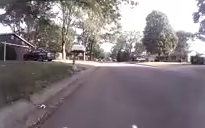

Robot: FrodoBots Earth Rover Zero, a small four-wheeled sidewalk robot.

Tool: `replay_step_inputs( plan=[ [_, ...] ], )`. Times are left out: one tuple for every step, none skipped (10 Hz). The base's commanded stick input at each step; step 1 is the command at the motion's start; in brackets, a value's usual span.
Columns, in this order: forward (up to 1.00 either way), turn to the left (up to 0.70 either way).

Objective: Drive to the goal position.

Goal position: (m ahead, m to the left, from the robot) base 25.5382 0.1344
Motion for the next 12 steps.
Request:
replay_step_inputs(
  plan=[
    [1.00, 0.00],
    [1.00, 0.00],
    [1.00, 0.00],
    [1.00, -0.01],
    [1.00, -0.02],
    [1.00, -0.17],
    [1.00, -0.26],
    [1.00, -0.08],
    [1.00, 0.00],
    [1.00, 0.00],
    [1.00, 0.00],
    [1.00, 0.00]
  ],
)
